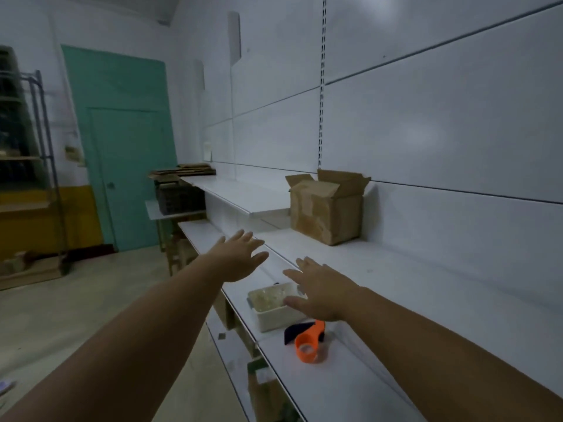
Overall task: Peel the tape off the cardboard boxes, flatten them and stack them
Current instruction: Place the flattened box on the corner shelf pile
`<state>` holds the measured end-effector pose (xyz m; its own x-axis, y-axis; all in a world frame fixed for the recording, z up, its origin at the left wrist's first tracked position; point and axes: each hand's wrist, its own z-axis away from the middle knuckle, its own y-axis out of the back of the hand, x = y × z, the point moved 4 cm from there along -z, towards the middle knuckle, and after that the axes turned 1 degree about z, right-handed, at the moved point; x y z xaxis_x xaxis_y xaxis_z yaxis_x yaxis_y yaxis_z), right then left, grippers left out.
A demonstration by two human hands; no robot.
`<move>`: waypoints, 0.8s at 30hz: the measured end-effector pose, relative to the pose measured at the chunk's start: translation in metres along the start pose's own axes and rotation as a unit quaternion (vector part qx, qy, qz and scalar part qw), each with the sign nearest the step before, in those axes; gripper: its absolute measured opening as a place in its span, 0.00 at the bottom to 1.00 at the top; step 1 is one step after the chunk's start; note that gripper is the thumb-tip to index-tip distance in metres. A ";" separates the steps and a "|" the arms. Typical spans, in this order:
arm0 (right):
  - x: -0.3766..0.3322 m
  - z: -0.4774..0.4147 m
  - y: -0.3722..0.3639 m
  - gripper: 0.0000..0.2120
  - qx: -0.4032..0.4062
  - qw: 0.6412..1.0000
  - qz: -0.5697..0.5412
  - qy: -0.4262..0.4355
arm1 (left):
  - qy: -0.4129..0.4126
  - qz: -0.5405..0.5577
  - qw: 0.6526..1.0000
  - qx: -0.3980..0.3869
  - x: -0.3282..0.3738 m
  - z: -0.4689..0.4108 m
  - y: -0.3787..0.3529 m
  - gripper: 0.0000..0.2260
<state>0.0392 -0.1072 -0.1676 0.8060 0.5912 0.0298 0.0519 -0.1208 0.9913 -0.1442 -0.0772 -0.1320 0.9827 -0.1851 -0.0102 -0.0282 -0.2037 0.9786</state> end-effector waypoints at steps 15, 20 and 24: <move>0.126 -0.120 0.006 0.18 0.151 0.964 -0.001 -0.219 | -0.076 0.130 0.987 -0.049 -0.019 -0.182 -0.055 0.28; 0.159 -0.159 -0.017 0.15 0.267 0.814 -0.348 -0.382 | -0.045 0.163 0.983 -0.075 -0.035 -0.238 -0.064 0.27; 0.169 -0.167 -0.035 0.12 0.333 0.735 -0.427 -0.409 | 0.014 0.207 0.973 -0.103 -0.033 -0.282 -0.091 0.25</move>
<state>0.0746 0.1300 -0.1758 0.3835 0.0343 -0.9229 0.8016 -0.5087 0.3142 -0.1225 0.2187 -0.1628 0.8995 -0.1833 0.3967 -0.3884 0.0804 0.9180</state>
